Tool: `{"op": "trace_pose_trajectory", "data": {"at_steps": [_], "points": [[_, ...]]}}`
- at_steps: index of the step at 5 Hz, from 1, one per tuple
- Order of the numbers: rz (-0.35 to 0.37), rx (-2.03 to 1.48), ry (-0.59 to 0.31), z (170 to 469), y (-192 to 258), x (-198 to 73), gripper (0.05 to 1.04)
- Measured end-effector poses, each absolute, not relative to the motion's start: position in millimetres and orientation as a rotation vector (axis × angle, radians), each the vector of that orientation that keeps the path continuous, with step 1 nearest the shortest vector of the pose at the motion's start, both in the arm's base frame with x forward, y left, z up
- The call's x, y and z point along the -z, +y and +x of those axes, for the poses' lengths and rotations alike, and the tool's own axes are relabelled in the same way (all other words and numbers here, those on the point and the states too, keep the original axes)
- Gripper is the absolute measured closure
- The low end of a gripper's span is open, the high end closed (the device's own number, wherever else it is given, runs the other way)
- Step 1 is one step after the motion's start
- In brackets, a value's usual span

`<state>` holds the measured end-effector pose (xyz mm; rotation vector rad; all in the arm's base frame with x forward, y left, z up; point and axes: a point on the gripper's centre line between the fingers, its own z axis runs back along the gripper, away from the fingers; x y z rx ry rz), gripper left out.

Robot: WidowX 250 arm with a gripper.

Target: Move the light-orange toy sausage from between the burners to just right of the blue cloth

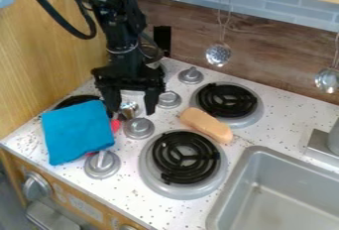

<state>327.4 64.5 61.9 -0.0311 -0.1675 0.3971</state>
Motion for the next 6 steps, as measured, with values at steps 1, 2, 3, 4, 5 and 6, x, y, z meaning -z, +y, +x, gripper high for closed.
{"op": "trace_pose_trajectory", "data": {"at_steps": [1,2,3,4,5,6], "points": [[-0.101,-0.447,-0.207,338,44,-64,0.081],[-0.131,-0.532,-0.276,352,29,-65,0.081],[-0.117,-0.557,-0.233,365,2,-44,0.081],[-0.097,-0.584,-0.247,374,-10,-37,0.081],[-0.084,-0.589,-0.249,381,-21,-29,0.081],[-0.073,-0.611,-0.259,385,-20,-27,0.081]]}}
